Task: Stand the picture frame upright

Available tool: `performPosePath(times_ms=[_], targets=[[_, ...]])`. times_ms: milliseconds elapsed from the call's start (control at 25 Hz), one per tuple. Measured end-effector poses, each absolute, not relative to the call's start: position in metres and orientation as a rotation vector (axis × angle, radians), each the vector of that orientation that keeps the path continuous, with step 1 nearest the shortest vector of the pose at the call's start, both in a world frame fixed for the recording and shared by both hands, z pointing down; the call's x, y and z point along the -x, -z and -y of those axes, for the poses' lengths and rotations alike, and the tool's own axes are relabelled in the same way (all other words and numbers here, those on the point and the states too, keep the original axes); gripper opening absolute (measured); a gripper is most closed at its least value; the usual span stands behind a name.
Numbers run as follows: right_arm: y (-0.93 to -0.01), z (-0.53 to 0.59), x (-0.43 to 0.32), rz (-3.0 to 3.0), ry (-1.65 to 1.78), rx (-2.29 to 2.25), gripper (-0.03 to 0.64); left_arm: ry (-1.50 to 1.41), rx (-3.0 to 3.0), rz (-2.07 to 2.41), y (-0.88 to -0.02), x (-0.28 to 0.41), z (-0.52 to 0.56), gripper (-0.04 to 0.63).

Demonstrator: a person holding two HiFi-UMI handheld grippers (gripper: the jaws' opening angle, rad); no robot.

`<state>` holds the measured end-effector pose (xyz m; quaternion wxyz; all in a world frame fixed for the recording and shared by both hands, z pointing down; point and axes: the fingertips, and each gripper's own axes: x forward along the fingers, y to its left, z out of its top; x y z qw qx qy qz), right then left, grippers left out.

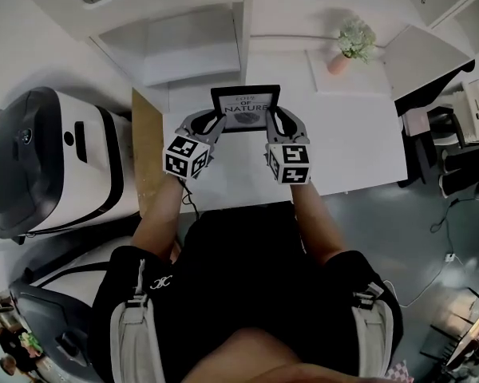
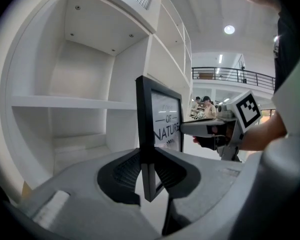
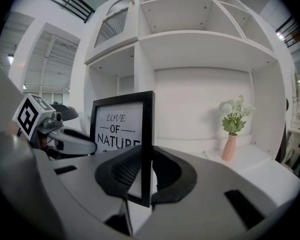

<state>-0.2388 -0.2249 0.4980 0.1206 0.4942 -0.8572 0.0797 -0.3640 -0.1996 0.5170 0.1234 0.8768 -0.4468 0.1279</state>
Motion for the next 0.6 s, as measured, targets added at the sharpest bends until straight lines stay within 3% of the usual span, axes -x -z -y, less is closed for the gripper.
performPosePath(times_ms=[600], targets=[[-0.542, 0.258, 0.244, 2.445, -0.274, -1.403, 0.071, -0.406, -2.470, 1.302, -0.562, 0.368, 0.228, 0.089]])
